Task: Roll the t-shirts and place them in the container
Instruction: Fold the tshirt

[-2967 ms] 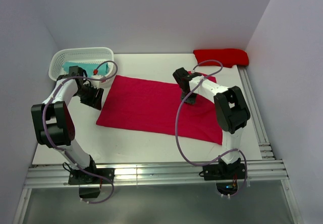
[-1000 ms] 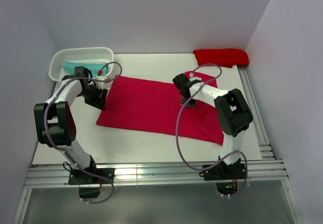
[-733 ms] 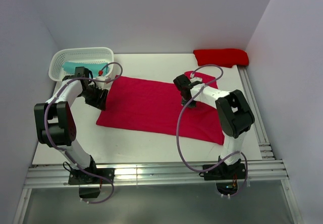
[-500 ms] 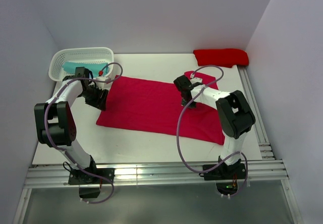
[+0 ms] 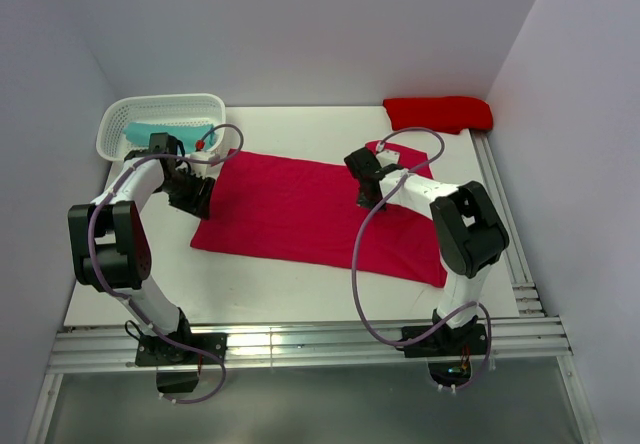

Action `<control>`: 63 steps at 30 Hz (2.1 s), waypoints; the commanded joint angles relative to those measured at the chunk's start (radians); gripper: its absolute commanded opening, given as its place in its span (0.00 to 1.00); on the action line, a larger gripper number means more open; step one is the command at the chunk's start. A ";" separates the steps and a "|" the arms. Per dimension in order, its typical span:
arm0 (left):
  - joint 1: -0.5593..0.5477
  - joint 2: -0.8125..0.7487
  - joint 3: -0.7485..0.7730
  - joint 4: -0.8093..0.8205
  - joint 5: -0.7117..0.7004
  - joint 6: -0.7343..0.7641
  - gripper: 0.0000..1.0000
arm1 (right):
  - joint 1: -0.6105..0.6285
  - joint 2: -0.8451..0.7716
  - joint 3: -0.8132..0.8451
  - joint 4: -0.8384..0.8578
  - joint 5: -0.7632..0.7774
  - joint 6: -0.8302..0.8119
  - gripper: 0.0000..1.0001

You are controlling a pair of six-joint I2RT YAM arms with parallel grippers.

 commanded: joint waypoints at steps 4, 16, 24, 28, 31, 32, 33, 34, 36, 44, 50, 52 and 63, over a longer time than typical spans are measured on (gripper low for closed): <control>-0.005 -0.002 -0.003 0.011 0.006 -0.004 0.54 | 0.012 -0.052 -0.038 0.078 0.014 -0.005 0.01; -0.008 0.004 -0.009 0.032 0.002 -0.012 0.55 | 0.013 -0.070 -0.089 0.150 0.008 -0.009 0.18; -0.037 0.018 0.070 0.087 0.025 -0.024 0.58 | 0.012 -0.078 -0.068 0.187 -0.009 -0.023 0.39; -0.082 0.039 0.158 0.149 0.008 -0.023 0.60 | 0.010 -0.109 -0.060 0.203 -0.035 -0.017 0.63; -0.120 0.074 0.213 0.233 -0.023 -0.012 0.61 | -0.003 -0.130 -0.036 0.196 -0.056 -0.011 0.67; -0.131 0.088 0.230 0.254 -0.032 -0.006 0.62 | -0.008 -0.135 -0.026 0.178 -0.058 -0.005 0.68; -0.149 0.122 0.247 0.273 -0.053 -0.001 0.62 | -0.016 -0.133 0.001 0.164 -0.056 -0.002 0.68; -0.157 0.145 0.294 0.296 -0.056 0.014 0.63 | -0.020 -0.132 0.015 0.150 -0.055 0.000 0.68; -0.179 0.226 0.352 0.305 -0.070 0.034 0.63 | -0.040 -0.133 0.041 0.124 -0.058 0.000 0.68; -0.221 0.542 0.701 0.281 -0.165 0.123 0.64 | -0.163 -0.193 -0.014 0.187 -0.151 0.000 0.68; -0.222 0.657 0.866 0.255 -0.158 0.143 0.68 | -0.223 -0.234 -0.043 0.212 -0.178 -0.017 0.68; -0.223 0.673 0.893 0.236 -0.144 0.161 0.69 | -0.230 -0.238 -0.049 0.215 -0.179 -0.019 0.68; -0.237 0.634 0.835 0.221 -0.054 0.336 0.70 | -0.263 -0.261 -0.094 0.238 -0.201 -0.022 0.68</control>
